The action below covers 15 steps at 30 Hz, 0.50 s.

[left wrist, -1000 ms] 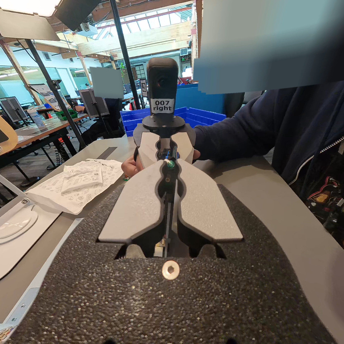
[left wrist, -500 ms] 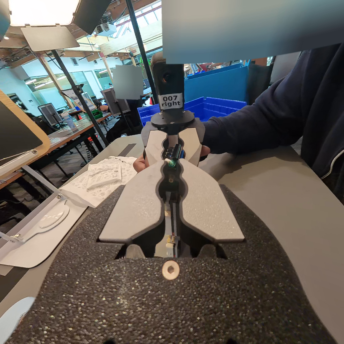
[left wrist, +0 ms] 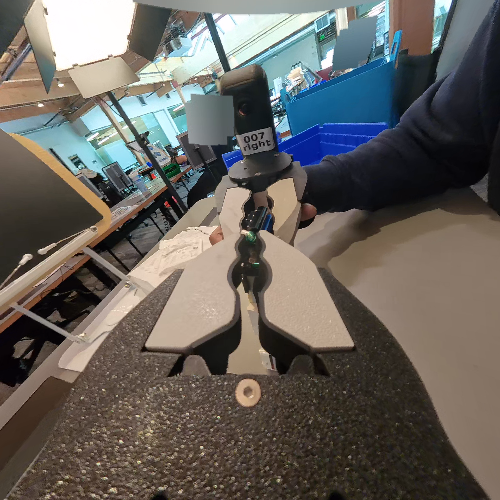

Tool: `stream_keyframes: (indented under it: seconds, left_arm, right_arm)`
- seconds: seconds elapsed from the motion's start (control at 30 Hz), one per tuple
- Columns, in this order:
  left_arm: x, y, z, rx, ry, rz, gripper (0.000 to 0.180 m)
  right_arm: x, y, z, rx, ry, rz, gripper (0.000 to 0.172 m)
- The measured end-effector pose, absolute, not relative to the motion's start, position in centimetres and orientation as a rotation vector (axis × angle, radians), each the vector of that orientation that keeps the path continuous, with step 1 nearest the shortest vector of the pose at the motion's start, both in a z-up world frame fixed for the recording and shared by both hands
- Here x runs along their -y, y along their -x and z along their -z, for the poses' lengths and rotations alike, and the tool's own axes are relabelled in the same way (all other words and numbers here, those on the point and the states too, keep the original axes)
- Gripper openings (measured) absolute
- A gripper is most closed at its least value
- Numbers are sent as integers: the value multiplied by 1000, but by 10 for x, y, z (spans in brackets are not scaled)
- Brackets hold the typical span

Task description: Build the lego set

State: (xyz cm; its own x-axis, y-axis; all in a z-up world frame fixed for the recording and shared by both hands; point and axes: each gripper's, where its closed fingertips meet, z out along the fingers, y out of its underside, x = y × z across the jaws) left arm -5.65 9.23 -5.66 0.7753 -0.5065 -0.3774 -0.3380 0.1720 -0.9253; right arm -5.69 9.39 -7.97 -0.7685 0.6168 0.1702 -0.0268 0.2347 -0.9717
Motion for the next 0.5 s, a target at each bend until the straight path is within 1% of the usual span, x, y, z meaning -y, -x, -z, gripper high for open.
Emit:
stream_keyframes:
  seconds: [0.2,0.5]
  left_arm:
    - [-82,52,55,-786,1374,260,7]
    - [-74,39,56,-895,1355,292,7]
  right_arm:
    - [-92,53,80,1997,506,-1590,26]
    - [-81,43,80,2075,418,-1641,25]
